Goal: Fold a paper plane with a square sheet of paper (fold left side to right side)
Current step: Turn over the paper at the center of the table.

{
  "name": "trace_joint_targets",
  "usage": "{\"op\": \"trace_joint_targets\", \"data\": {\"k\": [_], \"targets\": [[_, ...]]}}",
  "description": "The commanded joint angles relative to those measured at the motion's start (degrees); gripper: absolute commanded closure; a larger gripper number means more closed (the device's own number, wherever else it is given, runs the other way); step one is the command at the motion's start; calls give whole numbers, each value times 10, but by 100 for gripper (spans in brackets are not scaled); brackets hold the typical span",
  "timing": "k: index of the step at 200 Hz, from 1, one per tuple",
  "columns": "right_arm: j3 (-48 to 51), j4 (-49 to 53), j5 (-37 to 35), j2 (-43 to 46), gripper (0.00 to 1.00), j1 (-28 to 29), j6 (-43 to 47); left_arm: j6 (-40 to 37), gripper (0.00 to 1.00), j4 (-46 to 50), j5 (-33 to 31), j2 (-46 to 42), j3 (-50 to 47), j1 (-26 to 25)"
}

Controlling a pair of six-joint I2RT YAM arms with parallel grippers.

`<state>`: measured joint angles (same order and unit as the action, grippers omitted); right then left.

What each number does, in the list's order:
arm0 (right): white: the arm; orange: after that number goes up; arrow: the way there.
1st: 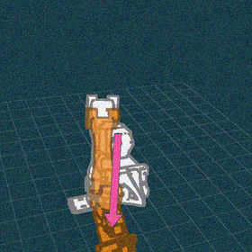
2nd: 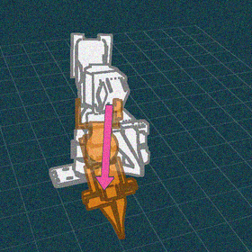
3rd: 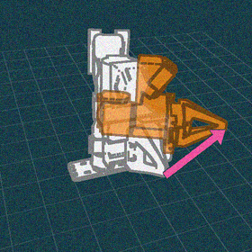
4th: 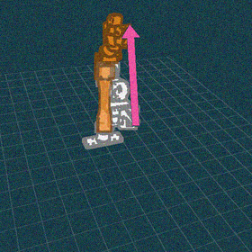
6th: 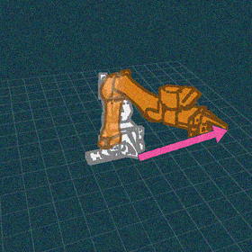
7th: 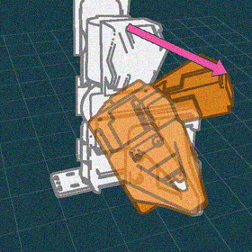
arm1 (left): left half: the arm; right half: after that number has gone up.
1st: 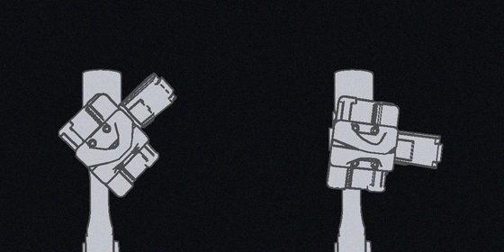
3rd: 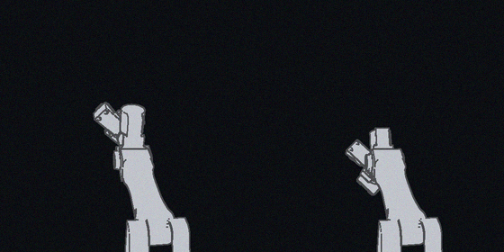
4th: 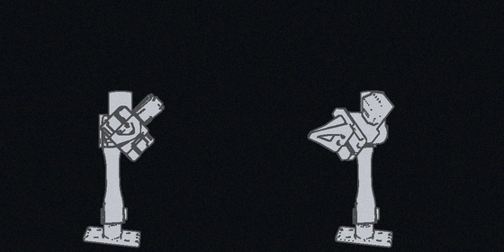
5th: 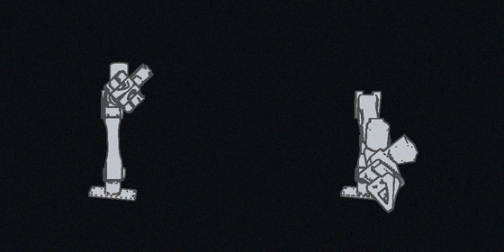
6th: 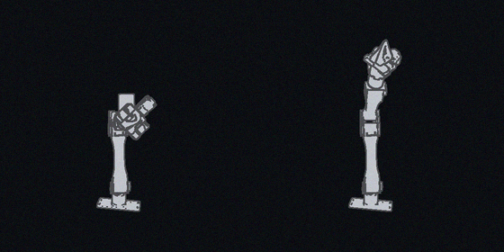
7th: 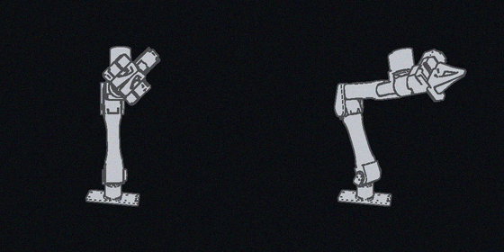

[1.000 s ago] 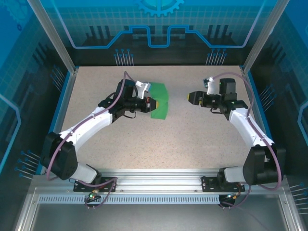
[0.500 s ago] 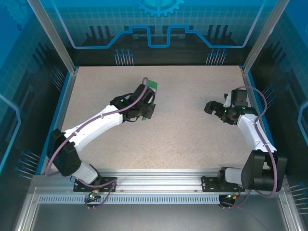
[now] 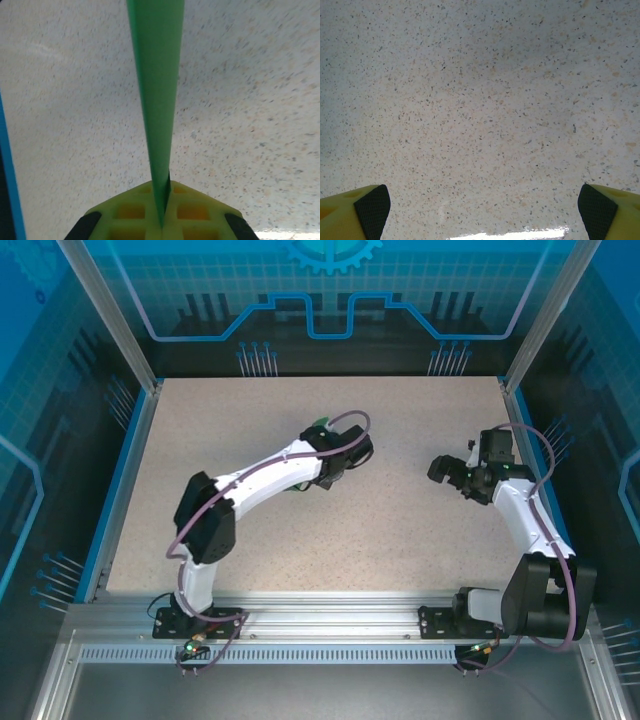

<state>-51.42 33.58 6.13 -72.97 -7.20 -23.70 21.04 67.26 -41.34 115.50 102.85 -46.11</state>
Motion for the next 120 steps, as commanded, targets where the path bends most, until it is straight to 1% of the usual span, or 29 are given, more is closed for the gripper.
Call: {"op": "trace_joint_targets", "data": {"k": [1,32,68,85,120], "targets": [[6,1,14,-1,0,-11,-2,60,100,103,-9,60,40,-7],[7,-1,19,-5,0,-10,-3,66,95,124,34,127,80,-7],[5,11,26,-3,0,-10,-6,44,95,125,83,175,122,-7],[7,10,27,8,0,-10,-11,30,93,129,109,195,147,-6],[20,15,34,19,0,-10,-12,7,86,138,185,235,201,-2]]}}
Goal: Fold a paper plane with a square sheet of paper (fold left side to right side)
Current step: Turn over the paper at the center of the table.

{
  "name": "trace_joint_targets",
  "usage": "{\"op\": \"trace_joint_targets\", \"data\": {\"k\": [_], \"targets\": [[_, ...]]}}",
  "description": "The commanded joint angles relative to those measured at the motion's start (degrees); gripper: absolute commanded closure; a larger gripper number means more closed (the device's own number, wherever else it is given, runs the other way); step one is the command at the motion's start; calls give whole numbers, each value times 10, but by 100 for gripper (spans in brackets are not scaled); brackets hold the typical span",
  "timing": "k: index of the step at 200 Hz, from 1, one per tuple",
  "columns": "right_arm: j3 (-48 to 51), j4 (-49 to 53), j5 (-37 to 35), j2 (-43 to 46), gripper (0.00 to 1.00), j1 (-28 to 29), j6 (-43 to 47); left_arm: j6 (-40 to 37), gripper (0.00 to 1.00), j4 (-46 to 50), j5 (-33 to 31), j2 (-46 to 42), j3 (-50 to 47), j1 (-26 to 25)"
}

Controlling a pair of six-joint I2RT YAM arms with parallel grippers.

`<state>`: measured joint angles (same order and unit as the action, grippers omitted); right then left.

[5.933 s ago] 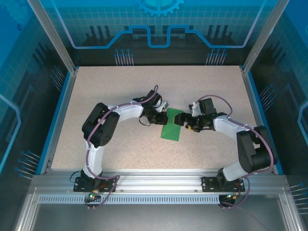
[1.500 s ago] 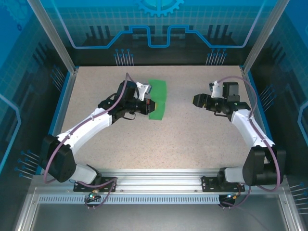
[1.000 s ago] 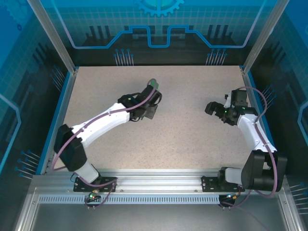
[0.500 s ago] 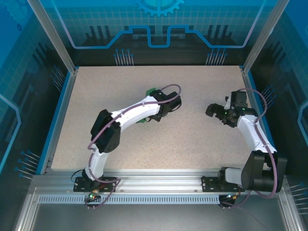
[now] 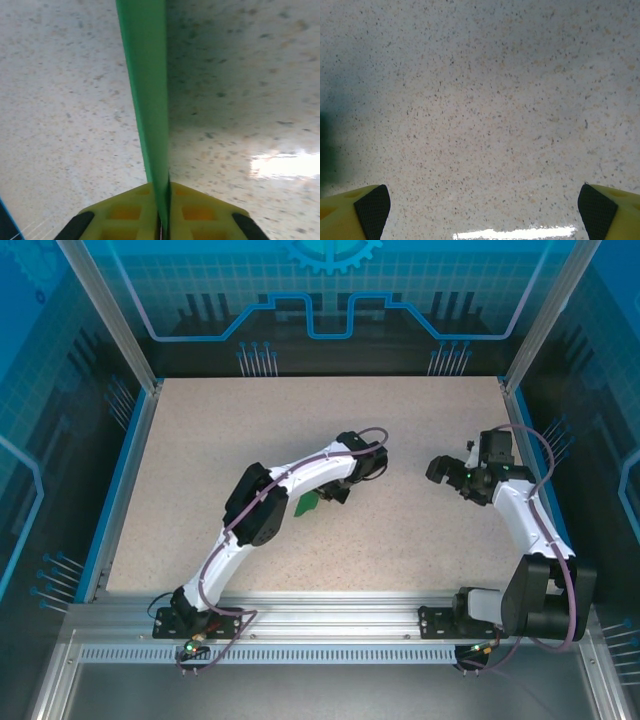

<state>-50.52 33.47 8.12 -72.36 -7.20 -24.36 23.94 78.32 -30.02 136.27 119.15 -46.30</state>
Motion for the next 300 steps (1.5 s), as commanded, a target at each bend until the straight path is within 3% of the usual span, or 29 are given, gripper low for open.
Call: {"op": "trace_joint_targets", "data": {"k": [1,57,85,128,162,211,261,300], "targets": [[11,16,14,13,0,-11,-4,-23,85,27,75,28,40,0],[19,20,18,21,0,-10,-6,-44,72,-23,241,25,58,31],[21,22,21,20,0,-10,-5,-53,57,-82,378,5,40,52],[21,22,28,15,0,-10,-3,-33,42,-213,554,-58,-42,93],[25,19,31,13,0,-10,1,-1,26,-322,658,-118,-127,130],[21,16,36,4,0,-10,3,10,15,-386,697,-164,-177,156],[18,5,44,3,0,-10,-3,18,7,-487,622,-263,-284,187],[18,-3,72,0,0,-4,-5,59,4,-586,607,-331,-385,220]]}}
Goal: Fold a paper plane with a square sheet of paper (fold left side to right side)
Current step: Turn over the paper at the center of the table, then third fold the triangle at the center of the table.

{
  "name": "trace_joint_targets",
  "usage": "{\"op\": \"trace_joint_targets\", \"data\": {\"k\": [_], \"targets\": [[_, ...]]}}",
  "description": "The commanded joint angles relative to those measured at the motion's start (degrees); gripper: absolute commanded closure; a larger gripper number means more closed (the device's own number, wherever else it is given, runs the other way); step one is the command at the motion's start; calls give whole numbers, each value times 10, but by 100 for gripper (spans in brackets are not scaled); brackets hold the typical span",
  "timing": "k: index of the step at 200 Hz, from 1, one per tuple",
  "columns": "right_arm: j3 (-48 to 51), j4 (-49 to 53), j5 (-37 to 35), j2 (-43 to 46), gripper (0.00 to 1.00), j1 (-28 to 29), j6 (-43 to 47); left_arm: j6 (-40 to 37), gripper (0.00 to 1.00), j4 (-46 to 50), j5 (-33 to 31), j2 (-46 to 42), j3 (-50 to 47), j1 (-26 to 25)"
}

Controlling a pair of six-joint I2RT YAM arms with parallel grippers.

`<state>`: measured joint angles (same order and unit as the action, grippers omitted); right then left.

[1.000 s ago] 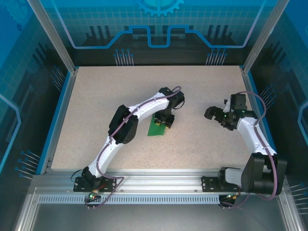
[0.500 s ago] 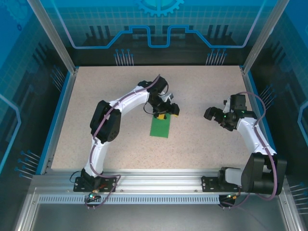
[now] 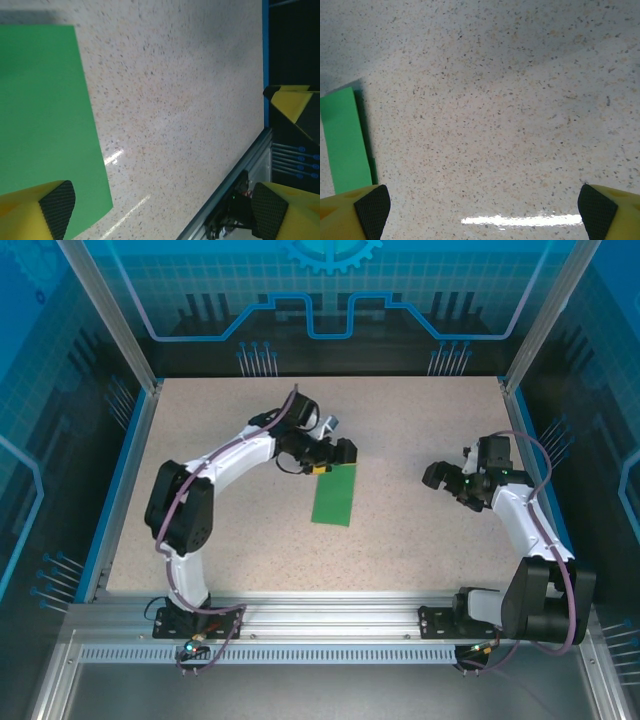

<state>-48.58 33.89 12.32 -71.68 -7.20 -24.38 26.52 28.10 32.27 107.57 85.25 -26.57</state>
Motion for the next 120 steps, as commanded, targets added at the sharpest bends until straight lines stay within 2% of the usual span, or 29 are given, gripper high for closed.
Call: {"op": "trace_joint_targets", "data": {"k": [1,35,78,100,120], "targets": [[-2,-7,31,-7,0,-3,-4,35,4,-85,-16,-45,-48,24],[-15,-13,56,-33,0,28,-5,63,5,-117,-12,-66,-94,51],[-56,-50,75,-101,18,110,-29,102,5,-157,-9,-76,-152,76],[-85,-78,77,-149,20,161,-45,106,6,-156,-19,-73,-167,77],[-121,-100,86,-204,26,199,-58,103,6,-136,-43,-69,-175,77]]}}
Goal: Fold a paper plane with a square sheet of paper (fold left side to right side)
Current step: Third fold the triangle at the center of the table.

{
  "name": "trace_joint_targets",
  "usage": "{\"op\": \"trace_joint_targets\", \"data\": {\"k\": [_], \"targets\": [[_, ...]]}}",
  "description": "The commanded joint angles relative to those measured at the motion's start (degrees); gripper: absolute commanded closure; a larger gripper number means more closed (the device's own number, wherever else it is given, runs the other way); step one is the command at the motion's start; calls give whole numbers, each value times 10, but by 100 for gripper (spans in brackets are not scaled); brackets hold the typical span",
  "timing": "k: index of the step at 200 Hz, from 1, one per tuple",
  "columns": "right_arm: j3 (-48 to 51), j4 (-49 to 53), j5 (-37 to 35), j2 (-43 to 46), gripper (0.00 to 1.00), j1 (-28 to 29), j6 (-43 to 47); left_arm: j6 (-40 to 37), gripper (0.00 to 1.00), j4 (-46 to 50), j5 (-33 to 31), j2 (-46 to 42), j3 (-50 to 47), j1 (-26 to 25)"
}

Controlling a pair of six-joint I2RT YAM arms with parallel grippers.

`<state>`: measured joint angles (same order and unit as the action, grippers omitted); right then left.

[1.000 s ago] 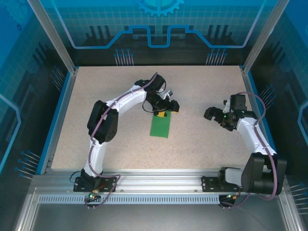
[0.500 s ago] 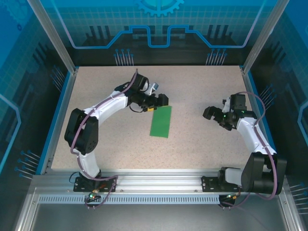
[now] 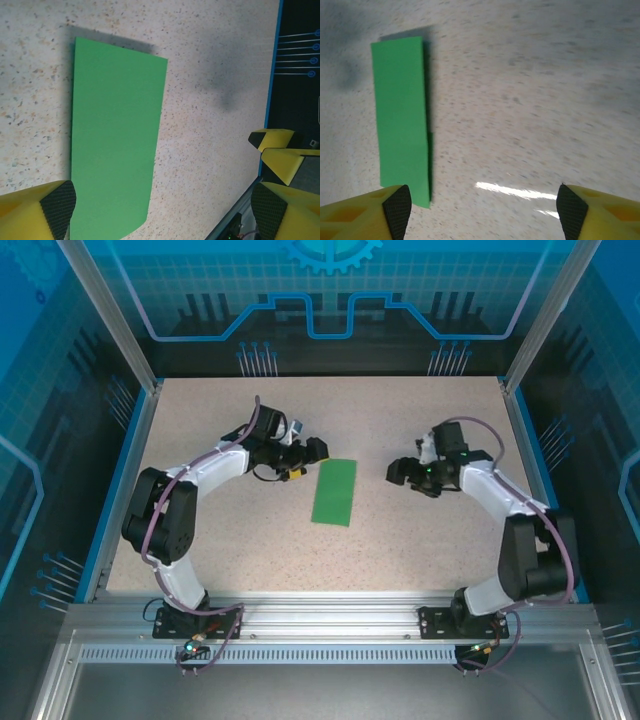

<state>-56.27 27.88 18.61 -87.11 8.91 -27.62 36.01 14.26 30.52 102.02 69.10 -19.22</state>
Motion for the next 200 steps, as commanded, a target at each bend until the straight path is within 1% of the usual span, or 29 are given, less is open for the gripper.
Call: {"op": "trace_joint_targets", "data": {"k": [1,17,27,33,54,80,120,160,200], "targets": [[-46,-42,23,-52,26,40,-27,8,6,3,-27,-13,-14,4],[-78,-67,44,-96,33,62,-40,4,7,22,-38,-6,-15,4],[-104,-71,52,-125,42,73,-44,6,7,27,-38,-1,-18,3],[-121,-70,54,-143,45,79,-45,7,7,27,-36,3,-19,3],[-171,-63,43,-193,53,99,-44,18,8,20,-20,16,-29,3],[-212,-63,37,-242,62,105,-47,21,9,19,-3,33,-30,0],[-249,-66,55,-296,65,109,-47,16,9,37,6,57,-21,-7],[-260,-66,62,-321,67,112,-44,12,9,50,10,75,-11,-19],[-267,-57,54,-334,68,112,-36,6,9,65,14,90,6,-33]]}}
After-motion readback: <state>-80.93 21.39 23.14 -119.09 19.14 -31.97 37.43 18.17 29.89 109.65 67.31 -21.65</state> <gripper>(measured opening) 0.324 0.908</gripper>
